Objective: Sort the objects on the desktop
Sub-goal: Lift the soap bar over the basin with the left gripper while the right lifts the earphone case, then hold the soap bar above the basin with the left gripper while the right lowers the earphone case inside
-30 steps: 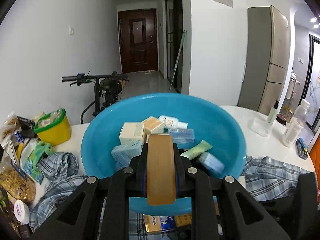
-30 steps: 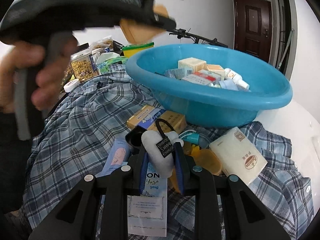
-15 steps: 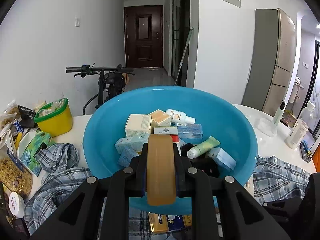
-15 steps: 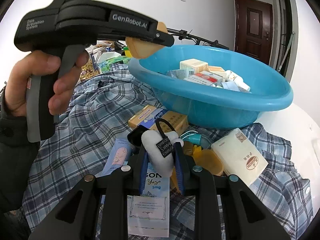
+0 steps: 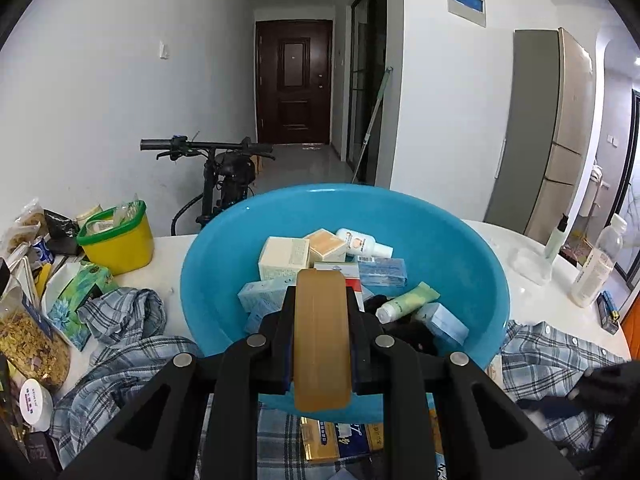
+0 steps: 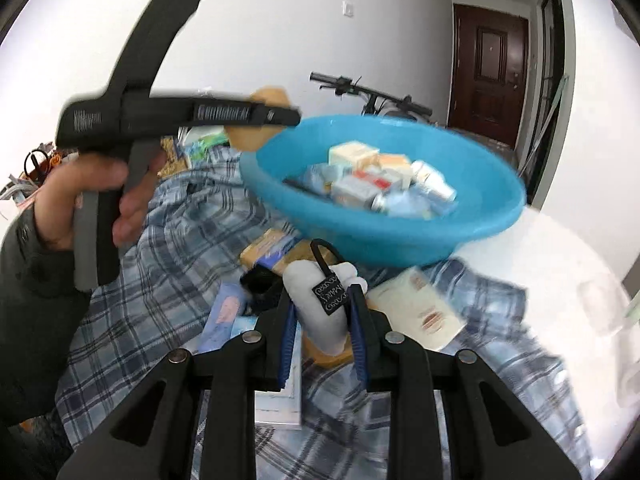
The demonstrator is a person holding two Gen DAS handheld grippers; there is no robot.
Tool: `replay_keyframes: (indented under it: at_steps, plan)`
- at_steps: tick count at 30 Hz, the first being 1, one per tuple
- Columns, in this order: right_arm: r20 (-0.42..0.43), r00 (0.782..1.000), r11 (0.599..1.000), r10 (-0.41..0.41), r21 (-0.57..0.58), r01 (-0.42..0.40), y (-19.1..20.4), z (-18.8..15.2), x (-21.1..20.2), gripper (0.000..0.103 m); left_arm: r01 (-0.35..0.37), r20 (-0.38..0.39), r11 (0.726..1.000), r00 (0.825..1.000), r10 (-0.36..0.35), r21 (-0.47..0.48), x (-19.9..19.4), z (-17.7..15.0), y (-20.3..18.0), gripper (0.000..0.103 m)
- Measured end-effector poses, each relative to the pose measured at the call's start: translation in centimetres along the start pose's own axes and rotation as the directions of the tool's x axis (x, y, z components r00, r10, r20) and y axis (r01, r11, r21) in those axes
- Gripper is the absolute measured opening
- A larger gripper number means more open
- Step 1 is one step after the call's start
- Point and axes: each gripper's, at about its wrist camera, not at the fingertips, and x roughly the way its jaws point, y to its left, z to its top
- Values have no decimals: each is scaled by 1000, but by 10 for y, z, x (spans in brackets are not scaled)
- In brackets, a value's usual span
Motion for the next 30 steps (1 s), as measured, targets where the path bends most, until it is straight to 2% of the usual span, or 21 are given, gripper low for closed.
replay_keyframes:
  at_steps: [4,6,10,13,18,21,25,30]
  plan:
    - [46,998,999,-49,-15,50,-5,33,-11,23,13,9,1000,1000,-12,-9,-4,1,1,21]
    - [60,996,997,-71,-11,72,-10,51,-9,23,-24,28,1000,999,24,-10,-5,1,1,21]
    - [93,985,988,-149,-18,151,-17,86,8,23,-46,29,999,999,46,-3,-4,0,3,21]
    - [95,982,987,-162,18,161,-25,104,31,23,-61,37,998,997,61,7,-4,0,6,21]
    - [111,975,980,-190,81,182,-34,96,63,23,-61,51,998,997,61,-8,-5,1,13,21]
    - [66,976,978,-207,47,204,-31,87,79,23,-44,46,999,998,44,-1,-4,-1,10,21]
    - [70,980,980,-187,85,181,-37,81,78,23,-34,51,999,998,33,22,-3,-3,3,21]
    - [59,980,978,-191,91,185,-41,76,78,23,-57,54,998,997,55,34,-3,-5,1,21]
